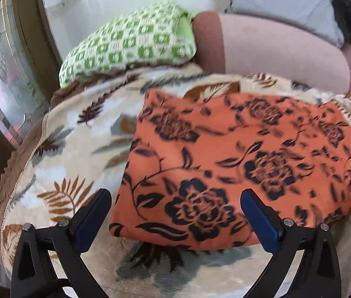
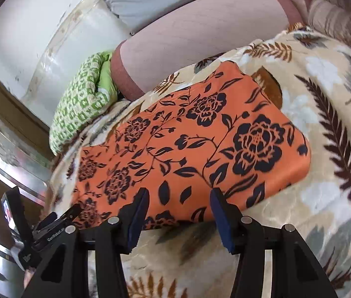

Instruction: Fold small clothes

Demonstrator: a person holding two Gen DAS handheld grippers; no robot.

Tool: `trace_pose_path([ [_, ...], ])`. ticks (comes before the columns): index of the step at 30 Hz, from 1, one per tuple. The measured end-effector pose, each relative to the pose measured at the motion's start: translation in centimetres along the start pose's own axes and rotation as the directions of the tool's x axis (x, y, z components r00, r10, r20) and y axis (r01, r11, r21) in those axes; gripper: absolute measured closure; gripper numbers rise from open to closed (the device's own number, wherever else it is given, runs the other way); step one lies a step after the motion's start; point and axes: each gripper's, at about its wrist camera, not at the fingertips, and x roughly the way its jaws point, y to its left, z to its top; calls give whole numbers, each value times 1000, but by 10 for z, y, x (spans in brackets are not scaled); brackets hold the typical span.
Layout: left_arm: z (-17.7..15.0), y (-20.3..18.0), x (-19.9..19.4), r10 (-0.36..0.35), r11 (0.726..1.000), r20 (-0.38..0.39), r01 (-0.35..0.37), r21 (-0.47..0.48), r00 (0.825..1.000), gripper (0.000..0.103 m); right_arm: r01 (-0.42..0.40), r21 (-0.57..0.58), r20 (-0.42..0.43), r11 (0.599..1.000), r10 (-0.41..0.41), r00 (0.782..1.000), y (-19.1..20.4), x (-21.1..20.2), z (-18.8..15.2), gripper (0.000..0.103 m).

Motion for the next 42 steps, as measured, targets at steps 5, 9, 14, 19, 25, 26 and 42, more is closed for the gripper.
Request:
trace_pose_path([
  [5,5,-6,-7,-30,1000,31,29,6,999,0,-51,75,-29,996,54,998,-8,-3,-8,39],
  [9,4,-13,-8,-41,999,32,40,13,999,0,-70,134,-64,989,79,995,-18,6,-13,39],
  [14,3,-17,-7,-50,999,26,50,17,998,0,-74,229,-76,971,94,993,-42,14,-12,39],
  [19,0,-21,0,-62,998,-1,62,30,998,0,-83,357,-65,930,114,991,-72,21,-10,38],
  [25,-8,-17,33,-90,996,-141,90,-9,986,0,-62,440,-20,896,79,997,-94,23,-2,38],
  [26,-9,-15,39,-87,996,-165,86,-19,982,0,-63,450,-12,891,76,997,-97,23,-1,38],
  [42,-15,-23,56,20,998,-170,-9,68,985,0,-51,463,72,885,20,997,-108,3,8,38],
])
